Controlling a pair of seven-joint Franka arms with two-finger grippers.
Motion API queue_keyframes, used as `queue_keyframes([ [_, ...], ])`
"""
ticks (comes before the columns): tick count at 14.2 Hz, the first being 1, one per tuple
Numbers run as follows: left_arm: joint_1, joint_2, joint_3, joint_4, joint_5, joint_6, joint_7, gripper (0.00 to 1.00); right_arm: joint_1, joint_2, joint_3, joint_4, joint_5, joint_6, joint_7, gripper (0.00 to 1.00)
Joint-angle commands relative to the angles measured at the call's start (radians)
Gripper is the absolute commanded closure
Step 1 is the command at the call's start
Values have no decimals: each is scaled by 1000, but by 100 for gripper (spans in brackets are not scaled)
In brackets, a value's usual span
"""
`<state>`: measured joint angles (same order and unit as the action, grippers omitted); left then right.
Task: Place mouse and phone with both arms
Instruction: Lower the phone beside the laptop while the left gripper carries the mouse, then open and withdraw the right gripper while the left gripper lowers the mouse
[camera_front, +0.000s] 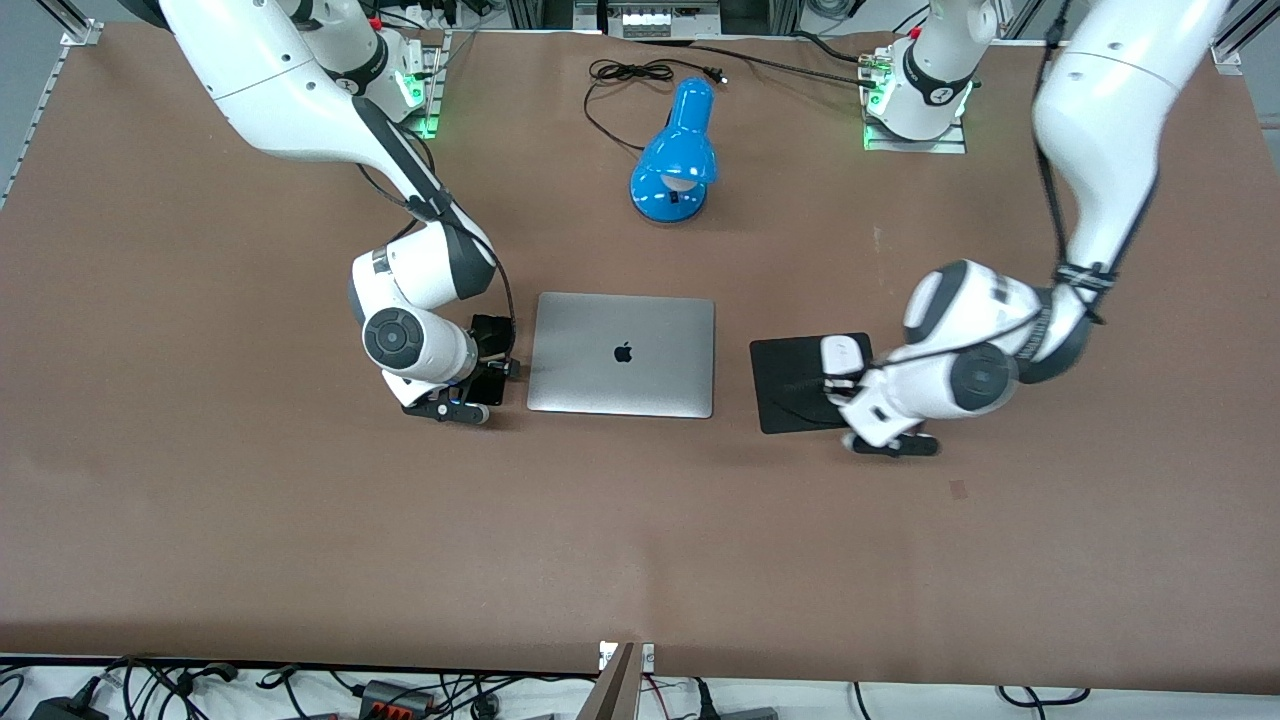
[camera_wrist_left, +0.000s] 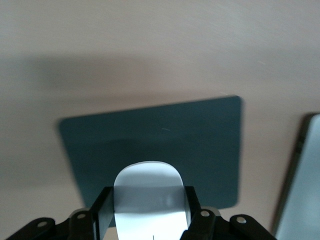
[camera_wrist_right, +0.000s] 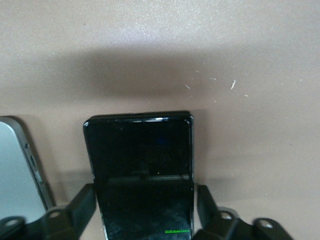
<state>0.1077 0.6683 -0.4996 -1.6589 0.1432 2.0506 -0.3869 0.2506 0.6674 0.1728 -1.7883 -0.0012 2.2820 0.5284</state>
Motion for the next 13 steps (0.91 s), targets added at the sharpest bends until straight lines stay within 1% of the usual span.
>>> queue_keyframes([
  [1,-35,27,-4,4,24,32,-26,50,-5,-72,-6,27,-3,-82,-27,0],
  [2,-40,42,-5,2,24,61,-27,50,-7,-110,-7,56,-6,-116,-28,0],
  [4,-48,65,-4,2,32,89,-23,50,-13,-144,-21,145,-14,-218,-36,0],
  [6,-48,68,-4,2,35,92,-17,50,-43,-150,-29,275,-20,-381,-92,0],
  [7,-48,70,-4,-1,35,94,-18,47,-56,-150,-29,330,-20,-445,-143,0],
  [9,-49,74,-4,-4,35,94,-20,47,-95,-150,-32,435,-17,-568,-214,0],
  [11,-57,74,-2,-2,35,94,-26,47,-151,-158,-30,507,-16,-646,-246,0],
  [13,-56,74,-2,-1,35,94,-20,48,-195,-198,-32,526,-17,-662,-296,0],
])
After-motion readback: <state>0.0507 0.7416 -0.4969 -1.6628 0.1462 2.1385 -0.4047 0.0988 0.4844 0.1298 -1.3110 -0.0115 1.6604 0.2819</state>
